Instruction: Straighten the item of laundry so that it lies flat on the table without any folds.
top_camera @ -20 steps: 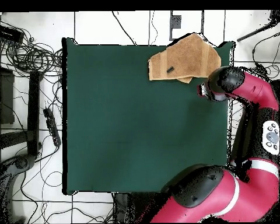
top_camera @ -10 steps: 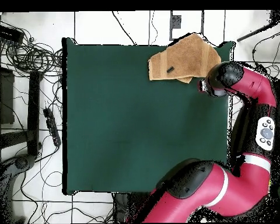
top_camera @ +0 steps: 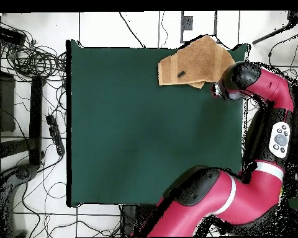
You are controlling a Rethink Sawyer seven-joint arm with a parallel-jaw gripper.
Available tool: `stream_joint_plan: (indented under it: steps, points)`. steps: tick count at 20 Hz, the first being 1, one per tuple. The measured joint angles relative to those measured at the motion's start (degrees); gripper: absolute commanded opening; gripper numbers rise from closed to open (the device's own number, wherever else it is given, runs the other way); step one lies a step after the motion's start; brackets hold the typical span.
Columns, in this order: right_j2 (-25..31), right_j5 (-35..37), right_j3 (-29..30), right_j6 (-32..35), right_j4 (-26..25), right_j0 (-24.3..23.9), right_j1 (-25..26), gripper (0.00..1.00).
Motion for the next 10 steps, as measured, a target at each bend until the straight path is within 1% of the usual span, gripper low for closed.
stream_joint_plan:
  steps: [3,6,8,10]
  points:
    - [-0.11,0.78,-0.07,0.12,0.53,-0.01,0.05,1.0]
    - [-0.09,2.93,-0.02,0.72,2.45,0.05,0.02,1.0]
    - [-0.09,3.21,0.67,1.21,3.72,0.07,-0.4,1.0]
    - [-0.1,3.21,3.16,1.68,5.65,0.08,-2.26,1.0]
